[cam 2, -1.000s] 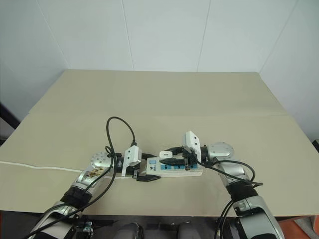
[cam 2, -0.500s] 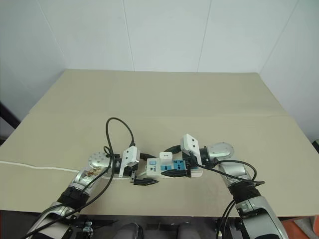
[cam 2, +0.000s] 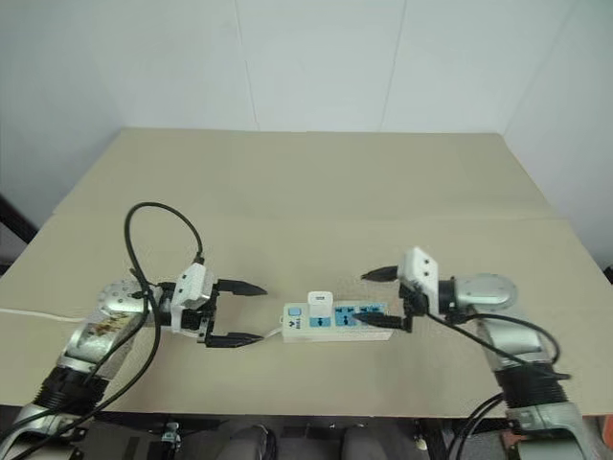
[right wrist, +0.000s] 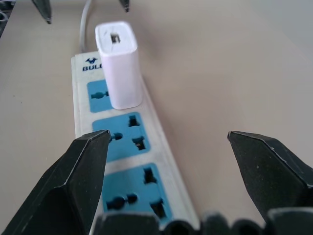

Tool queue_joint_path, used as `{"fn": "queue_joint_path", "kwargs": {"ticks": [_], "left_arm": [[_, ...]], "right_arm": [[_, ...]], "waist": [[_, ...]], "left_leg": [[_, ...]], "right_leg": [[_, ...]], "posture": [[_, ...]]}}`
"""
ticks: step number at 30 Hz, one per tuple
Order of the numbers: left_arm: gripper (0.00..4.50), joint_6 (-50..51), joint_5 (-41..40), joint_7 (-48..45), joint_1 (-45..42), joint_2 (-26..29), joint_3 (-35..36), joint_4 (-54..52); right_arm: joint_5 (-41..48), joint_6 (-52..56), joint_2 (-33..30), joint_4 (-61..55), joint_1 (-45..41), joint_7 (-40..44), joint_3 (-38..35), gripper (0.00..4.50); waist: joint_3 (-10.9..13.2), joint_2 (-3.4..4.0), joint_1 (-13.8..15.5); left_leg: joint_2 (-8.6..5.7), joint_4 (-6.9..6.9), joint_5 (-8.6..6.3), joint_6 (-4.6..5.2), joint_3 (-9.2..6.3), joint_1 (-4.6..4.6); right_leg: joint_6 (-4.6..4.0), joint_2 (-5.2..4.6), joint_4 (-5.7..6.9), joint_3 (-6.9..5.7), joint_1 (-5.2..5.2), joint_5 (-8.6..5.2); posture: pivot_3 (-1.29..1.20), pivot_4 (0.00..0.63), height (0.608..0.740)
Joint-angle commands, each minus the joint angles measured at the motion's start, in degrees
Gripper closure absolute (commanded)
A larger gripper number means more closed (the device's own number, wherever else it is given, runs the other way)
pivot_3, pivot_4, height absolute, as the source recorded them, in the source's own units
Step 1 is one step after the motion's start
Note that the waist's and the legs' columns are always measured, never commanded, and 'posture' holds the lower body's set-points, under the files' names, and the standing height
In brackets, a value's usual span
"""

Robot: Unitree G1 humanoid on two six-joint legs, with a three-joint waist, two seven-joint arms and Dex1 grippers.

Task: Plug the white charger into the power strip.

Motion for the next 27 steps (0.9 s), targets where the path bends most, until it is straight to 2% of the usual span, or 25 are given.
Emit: {"fn": "queue_joint_path", "kwargs": {"ticks": [1, 9, 13, 19, 27], "left_arm": [[0.01, 2.7, -4.1, -1.8, 1.6, 5.5, 6.3, -3.8], [0.01, 5.7, -7.8, -6.5, 6.5, 15.5, 14.1, -4.1], [0.01, 7.5, -9.5, -7.6, 8.5, 18.2, 16.5, -5.3], [0.01, 9.1, -10.2, -2.8, 8.7, 15.8, 17.1, -7.8], [0.01, 10.3, -10.5, -2.0, 9.6, 15.9, 17.3, -9.4]], "right_arm": [[3.9, 2.6, -5.8, -2.7, 0.7, 1.3, -7.5, 0.0], [5.7, 3.6, -13.4, -3.2, 4.3, 5.2, -12.5, 0.0], [6.5, 4.8, -15.7, -5.8, 7.0, 5.9, -13.9, 0.0], [7.1, 6.0, -16.1, -7.7, 8.8, 4.8, -15.2, 0.0], [6.8, 5.3, -15.7, -8.3, 9.8, 4.0, -15.4, 0.0]], "waist": [[0.2, 0.11, -0.2], [0.5, 0.14, -0.8], [0.8, 0.19, -1.0], [0.9, 0.17, -1.0], [0.9, 0.16, -1.2]], "left_leg": [[0.01, 0.0, 0.0, 0.0, 0.0, 0.0], [0.01, 0.0, 0.0, 0.0, 0.09, 0.0], [0.0, -0.01, 0.0, 0.0, 0.09, -0.02], [0.01, 0.01, 0.0, 0.0, 0.1, -0.02], [0.01, 0.01, 0.0, 0.0, 0.11, -0.02]], "right_leg": [[0.0, 0.01, 0.01, 0.0, -0.01, 0.0], [0.02, -0.03, -0.04, 0.01, 0.0, -0.03], [0.01, -0.06, -0.03, 0.02, -0.02, -0.02], [0.04, -0.06, -0.01, 0.02, -0.01, -0.04], [0.0, -0.05, 0.0, 0.03, -0.03, -0.02]], "posture": [[0.0, 0.15, 0.74], [0.0, 0.15, 0.74], [0.0, 0.15, 0.74], [0.0, 0.15, 0.74], [0.0, 0.15, 0.74]]}}
